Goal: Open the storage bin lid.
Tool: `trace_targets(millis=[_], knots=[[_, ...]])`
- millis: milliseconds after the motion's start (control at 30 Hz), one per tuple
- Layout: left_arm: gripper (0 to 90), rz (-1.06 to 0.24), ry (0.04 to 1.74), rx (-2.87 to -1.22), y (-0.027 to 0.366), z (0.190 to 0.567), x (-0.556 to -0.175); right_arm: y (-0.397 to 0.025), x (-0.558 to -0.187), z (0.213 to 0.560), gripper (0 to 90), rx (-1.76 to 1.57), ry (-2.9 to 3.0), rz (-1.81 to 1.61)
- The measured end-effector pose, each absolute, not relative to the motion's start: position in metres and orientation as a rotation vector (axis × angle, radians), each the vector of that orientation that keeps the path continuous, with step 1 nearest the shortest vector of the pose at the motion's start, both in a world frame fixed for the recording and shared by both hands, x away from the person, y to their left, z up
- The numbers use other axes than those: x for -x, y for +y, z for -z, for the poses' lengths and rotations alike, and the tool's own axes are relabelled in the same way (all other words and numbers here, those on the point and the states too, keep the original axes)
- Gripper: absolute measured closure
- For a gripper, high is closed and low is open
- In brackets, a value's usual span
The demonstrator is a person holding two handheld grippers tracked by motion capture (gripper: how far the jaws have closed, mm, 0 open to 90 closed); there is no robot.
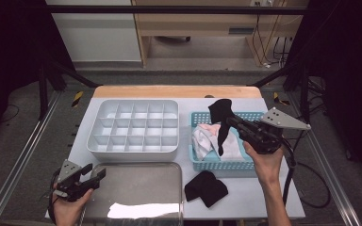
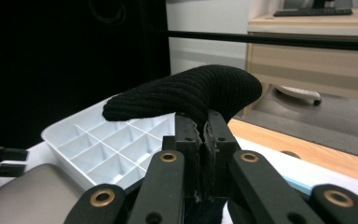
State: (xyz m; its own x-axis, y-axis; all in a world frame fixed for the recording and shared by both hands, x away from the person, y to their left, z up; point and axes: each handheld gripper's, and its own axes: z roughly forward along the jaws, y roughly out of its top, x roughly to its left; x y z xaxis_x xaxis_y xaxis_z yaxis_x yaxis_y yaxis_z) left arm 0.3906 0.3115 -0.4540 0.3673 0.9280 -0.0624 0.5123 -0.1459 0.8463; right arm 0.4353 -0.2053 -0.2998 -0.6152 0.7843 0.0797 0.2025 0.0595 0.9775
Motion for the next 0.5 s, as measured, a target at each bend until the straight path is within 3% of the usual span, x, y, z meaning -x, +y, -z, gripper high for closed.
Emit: trace_targets(millis=[500], knots=[[39.9,-0.623,1.267,-1.786,0.312,0.453,-0.389,-0.195,-0.394,0.296,86.2,-0.868,1.928,-1.652]])
